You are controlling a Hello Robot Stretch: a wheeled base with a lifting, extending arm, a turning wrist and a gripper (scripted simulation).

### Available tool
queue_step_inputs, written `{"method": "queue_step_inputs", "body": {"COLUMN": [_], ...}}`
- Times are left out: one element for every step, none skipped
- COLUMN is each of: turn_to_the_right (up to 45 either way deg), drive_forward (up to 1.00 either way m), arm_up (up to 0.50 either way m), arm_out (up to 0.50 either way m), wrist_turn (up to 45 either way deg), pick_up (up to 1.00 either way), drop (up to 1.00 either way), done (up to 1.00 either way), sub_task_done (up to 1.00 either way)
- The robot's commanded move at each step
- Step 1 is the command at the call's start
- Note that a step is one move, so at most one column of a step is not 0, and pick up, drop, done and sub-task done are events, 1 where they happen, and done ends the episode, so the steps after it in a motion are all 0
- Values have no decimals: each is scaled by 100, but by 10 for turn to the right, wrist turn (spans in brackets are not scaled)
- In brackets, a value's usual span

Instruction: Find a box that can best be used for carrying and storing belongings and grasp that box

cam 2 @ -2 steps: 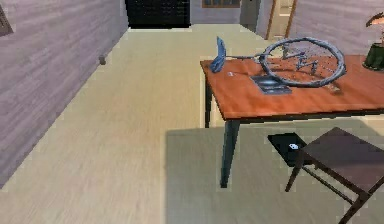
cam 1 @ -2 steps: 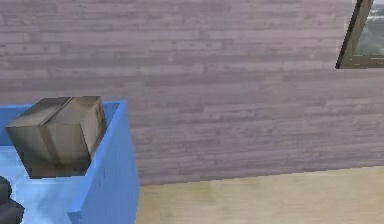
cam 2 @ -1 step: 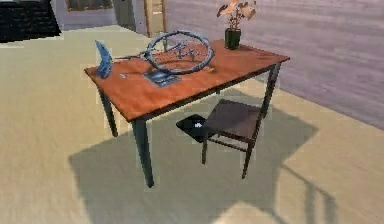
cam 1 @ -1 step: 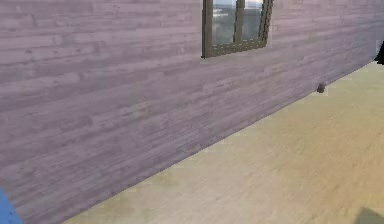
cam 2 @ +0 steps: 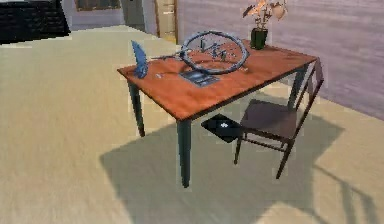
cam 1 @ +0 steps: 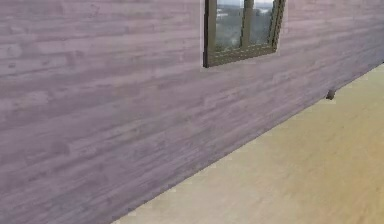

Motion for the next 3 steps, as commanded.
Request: {"method": "queue_step_inputs", "body": {"turn_to_the_right": [-360, 0, -450], "drive_forward": [0, 50, 0], "arm_up": [0, 0, 0], "arm_out": [0, 0, 0], "wrist_turn": [0, 0, 0], "pick_up": [0, 0, 0], "drop": [0, 0, 0], "done": [0, 0, 0], "sub_task_done": [0, 0, 0]}}
